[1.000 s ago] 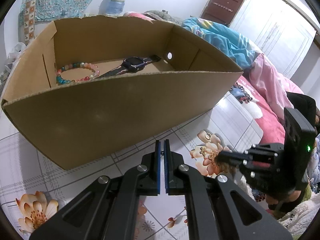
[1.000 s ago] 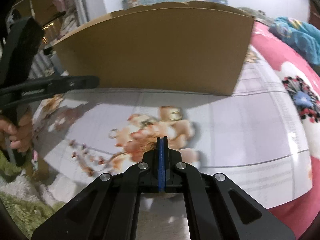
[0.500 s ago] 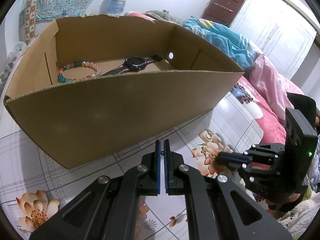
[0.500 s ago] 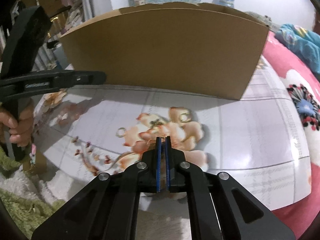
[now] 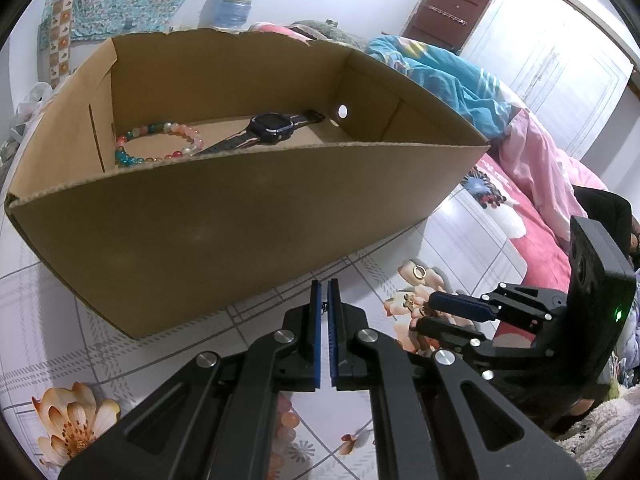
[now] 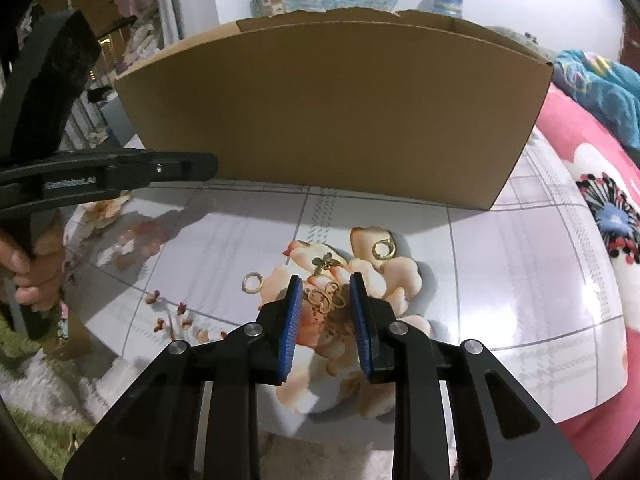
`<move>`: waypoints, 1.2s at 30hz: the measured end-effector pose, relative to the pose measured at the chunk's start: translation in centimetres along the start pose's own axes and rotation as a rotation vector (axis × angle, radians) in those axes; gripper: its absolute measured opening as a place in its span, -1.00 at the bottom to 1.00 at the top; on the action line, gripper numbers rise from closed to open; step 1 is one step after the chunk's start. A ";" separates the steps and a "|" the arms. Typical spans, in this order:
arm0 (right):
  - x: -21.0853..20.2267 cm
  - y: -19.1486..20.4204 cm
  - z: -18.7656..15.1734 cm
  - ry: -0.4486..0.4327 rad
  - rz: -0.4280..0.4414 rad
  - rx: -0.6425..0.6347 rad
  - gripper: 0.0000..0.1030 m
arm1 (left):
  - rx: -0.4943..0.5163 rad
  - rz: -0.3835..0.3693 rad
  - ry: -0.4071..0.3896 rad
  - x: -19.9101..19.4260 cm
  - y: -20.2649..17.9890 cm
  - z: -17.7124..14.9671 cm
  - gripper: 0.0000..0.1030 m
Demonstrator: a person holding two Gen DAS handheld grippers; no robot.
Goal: Organize jewelry
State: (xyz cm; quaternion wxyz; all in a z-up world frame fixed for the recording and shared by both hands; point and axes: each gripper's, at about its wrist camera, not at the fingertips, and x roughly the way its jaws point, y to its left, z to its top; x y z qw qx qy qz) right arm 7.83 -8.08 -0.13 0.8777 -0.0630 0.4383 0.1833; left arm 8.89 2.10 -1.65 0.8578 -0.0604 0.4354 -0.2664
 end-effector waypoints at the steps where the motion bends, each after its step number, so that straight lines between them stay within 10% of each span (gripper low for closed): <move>1: 0.1 0.3 0.0 -0.004 -0.016 -0.011 -0.56 | 0.001 0.000 0.000 0.0 0.0 0.0 -0.95; 19: -2.5 0.3 -1.1 -0.073 0.002 0.011 -0.72 | 0.013 -0.003 -0.016 -1.1 -0.4 0.2 -0.95; 30: -8.0 -0.6 5.8 -0.327 0.068 0.006 -0.72 | 0.066 -0.184 -0.219 -8.3 -3.1 5.9 -0.95; 36: -5.0 -3.1 9.5 -0.300 0.103 0.044 -0.72 | 0.082 -0.102 -0.208 -6.4 -2.4 10.1 -0.95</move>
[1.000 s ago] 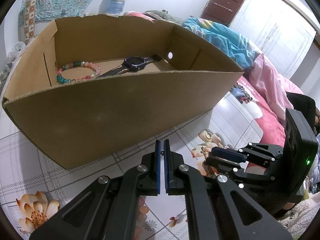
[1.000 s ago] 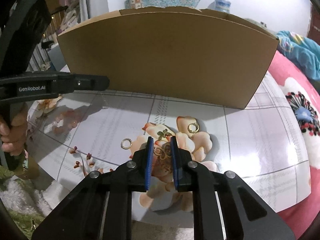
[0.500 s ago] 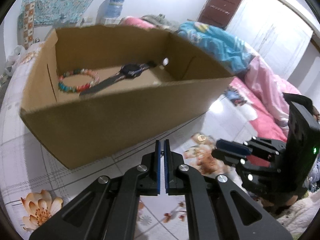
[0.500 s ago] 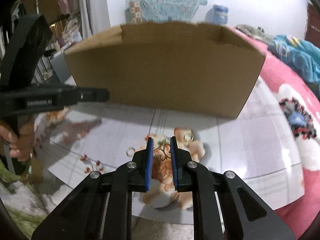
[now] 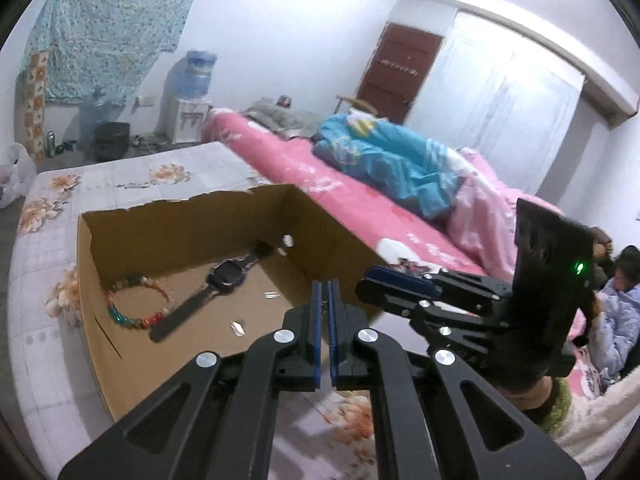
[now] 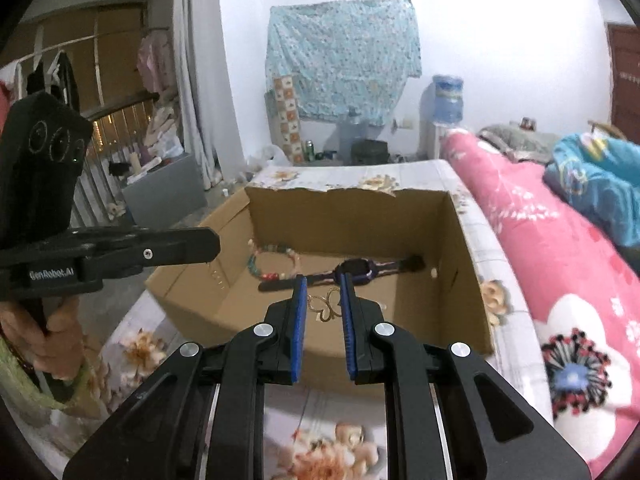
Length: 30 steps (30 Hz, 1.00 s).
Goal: Organize jewelry
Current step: 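Lift the gold earrings over the box and open the right gripper, then withdraw both open grippers from the box back over the table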
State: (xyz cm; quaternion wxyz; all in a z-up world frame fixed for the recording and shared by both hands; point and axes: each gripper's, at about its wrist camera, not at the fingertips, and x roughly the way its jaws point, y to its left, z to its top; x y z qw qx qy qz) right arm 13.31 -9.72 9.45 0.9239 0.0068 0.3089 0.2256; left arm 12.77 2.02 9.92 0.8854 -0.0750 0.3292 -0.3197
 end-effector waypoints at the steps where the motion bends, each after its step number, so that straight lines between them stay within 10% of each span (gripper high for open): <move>1: 0.5 -0.2 0.3 0.013 -0.004 0.001 -0.72 | -0.005 0.026 0.022 0.8 0.5 0.2 -0.95; 7: 3.3 -1.7 0.6 0.117 -0.026 0.026 -0.64 | -0.029 0.214 0.172 4.9 3.3 -0.3 -0.93; 9: 2.9 -2.0 0.4 0.109 -0.029 0.030 -0.45 | -0.061 0.234 0.206 5.3 3.9 -0.8 -0.58; 15: -1.2 -3.3 0.1 0.017 -0.034 0.065 -0.22 | -0.032 0.276 0.147 3.0 3.1 -1.2 0.13; 30: -11.9 -6.1 -6.3 -0.062 -0.080 0.252 0.23 | 0.040 0.219 0.033 -4.3 -0.5 -4.3 0.60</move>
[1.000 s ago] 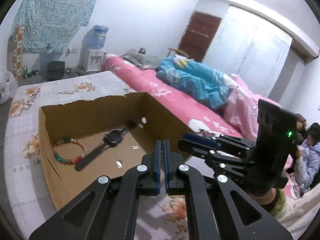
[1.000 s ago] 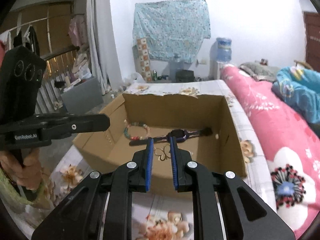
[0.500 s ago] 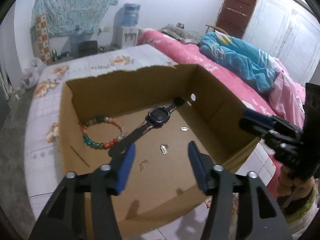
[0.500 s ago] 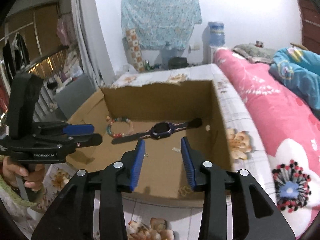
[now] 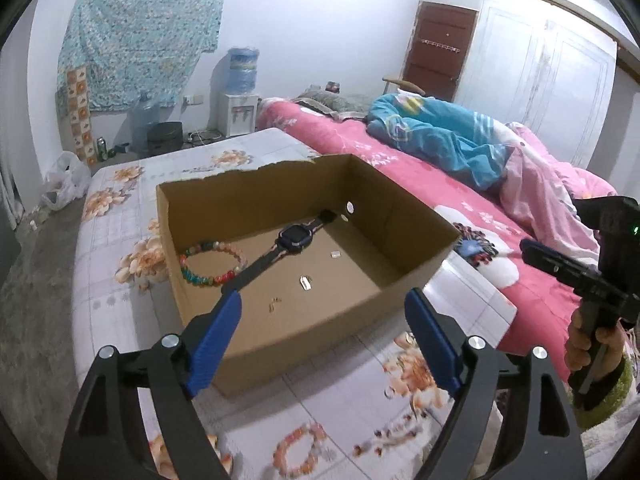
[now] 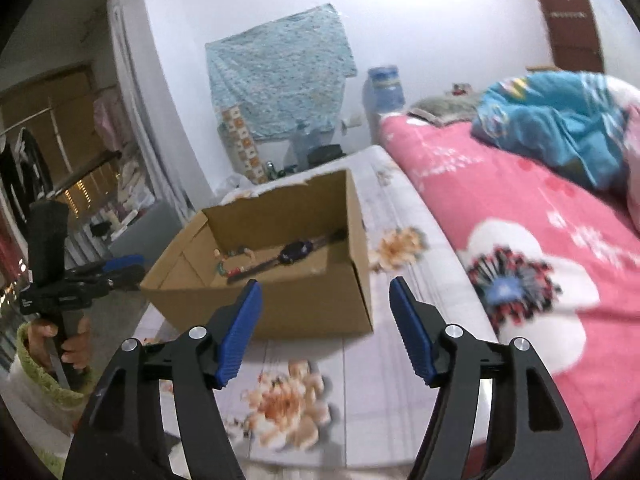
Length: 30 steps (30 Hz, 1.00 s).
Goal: Organize jewelry
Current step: 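Withdraw both open grippers from the box back over the table, then reach the left gripper to the gold hoop earring and close on it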
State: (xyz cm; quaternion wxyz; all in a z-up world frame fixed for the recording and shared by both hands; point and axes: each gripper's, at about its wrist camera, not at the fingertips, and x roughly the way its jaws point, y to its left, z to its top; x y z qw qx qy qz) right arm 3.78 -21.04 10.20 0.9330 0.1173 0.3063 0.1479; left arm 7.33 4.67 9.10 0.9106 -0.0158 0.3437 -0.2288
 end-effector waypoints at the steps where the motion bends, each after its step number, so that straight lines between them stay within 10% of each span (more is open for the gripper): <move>1: -0.1 -0.2 -0.4 0.009 -0.002 0.010 0.23 | -0.011 -0.001 0.006 -0.3 0.1 -0.4 0.60; 30: 1.8 -1.6 -4.0 0.093 0.016 0.088 0.23 | 0.023 -0.025 0.141 2.1 -2.6 -4.5 0.61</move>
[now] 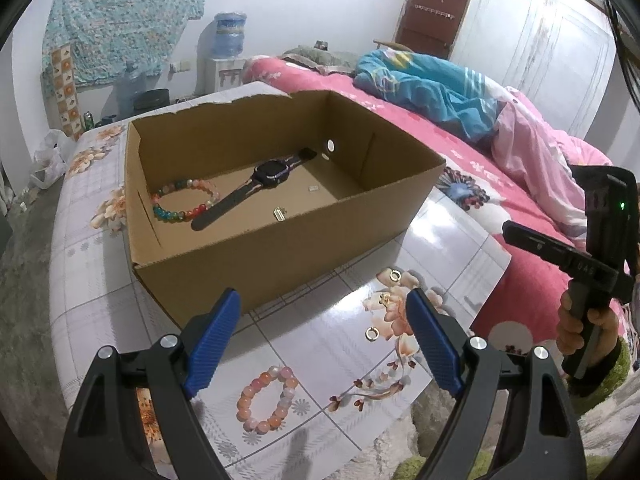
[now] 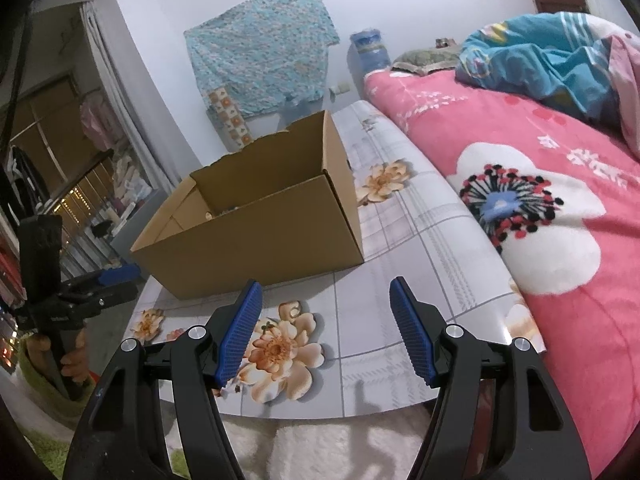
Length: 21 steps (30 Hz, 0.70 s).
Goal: Organize jewelry
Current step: 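Reach the left gripper to the gold hoop earring and close on it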
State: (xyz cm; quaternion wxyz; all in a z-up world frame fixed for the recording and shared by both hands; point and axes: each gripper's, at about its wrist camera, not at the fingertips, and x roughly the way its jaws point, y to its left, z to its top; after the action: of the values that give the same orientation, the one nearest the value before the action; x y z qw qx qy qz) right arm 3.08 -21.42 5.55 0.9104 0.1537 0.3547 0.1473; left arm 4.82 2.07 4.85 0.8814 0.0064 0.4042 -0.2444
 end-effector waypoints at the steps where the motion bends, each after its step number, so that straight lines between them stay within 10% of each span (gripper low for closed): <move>1: 0.0 0.0 -0.1 0.002 0.001 0.002 0.23 | 0.001 -0.002 0.004 0.1 -0.1 -0.1 0.61; 15: 3.5 2.6 -3.3 0.102 0.024 -0.074 0.10 | 0.102 -0.040 0.066 4.0 -4.3 -2.3 0.59; 21: 4.8 3.8 -4.6 0.152 0.042 -0.109 -0.12 | 0.231 0.014 0.096 6.6 -6.6 -2.7 0.01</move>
State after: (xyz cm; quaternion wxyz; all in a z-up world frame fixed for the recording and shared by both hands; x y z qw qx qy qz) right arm 2.68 -15.33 0.88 0.8846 0.0997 0.4111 0.1964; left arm 3.67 -5.95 -0.50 0.8562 0.1225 0.4149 -0.2825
